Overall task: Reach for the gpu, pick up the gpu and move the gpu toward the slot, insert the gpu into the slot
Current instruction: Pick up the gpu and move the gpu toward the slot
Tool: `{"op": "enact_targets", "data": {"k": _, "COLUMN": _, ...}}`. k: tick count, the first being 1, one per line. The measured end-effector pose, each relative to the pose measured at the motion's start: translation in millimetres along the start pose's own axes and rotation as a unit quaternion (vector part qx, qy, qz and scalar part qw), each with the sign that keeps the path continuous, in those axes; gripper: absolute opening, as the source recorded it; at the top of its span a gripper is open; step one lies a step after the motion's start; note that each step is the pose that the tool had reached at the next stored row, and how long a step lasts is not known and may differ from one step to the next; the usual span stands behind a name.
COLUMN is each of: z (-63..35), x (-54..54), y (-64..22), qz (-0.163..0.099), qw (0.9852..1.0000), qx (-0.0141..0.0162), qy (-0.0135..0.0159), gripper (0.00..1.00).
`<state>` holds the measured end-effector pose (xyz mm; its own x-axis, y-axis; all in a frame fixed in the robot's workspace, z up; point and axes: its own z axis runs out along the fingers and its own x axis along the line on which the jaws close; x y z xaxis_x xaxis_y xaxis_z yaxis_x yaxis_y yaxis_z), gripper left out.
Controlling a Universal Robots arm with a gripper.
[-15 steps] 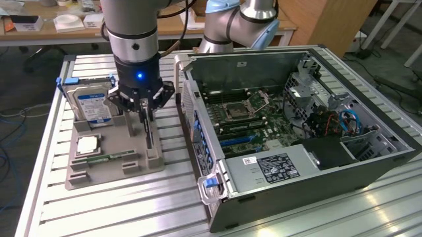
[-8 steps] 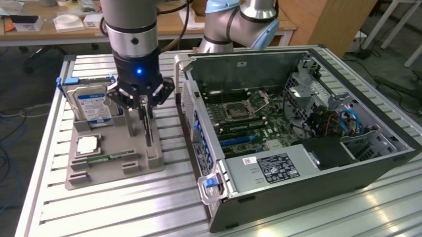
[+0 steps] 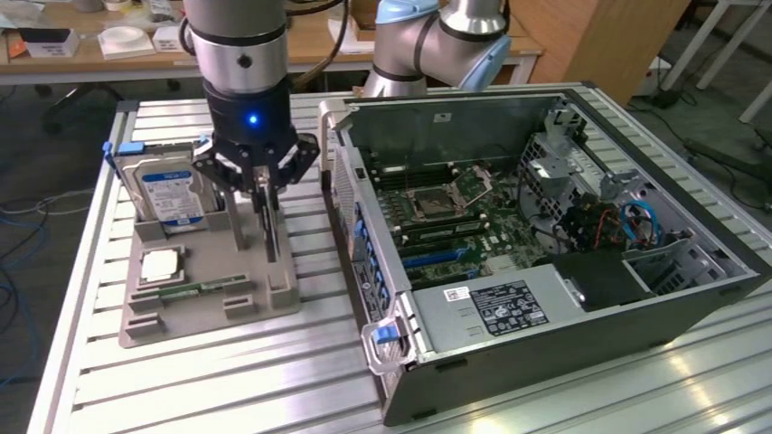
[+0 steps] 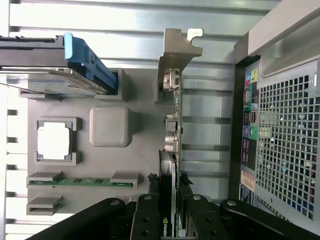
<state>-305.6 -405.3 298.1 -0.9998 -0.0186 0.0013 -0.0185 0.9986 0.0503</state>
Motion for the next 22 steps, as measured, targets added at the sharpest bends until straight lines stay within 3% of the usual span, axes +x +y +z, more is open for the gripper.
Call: {"op": "enact_targets", "data": {"k": 22, "z": -48.9, "x": 0.1, "y": 2.5, "qz": 0.0, "qw": 1.0, "qx": 0.0, "qy": 0.0, "gripper": 0.26}}
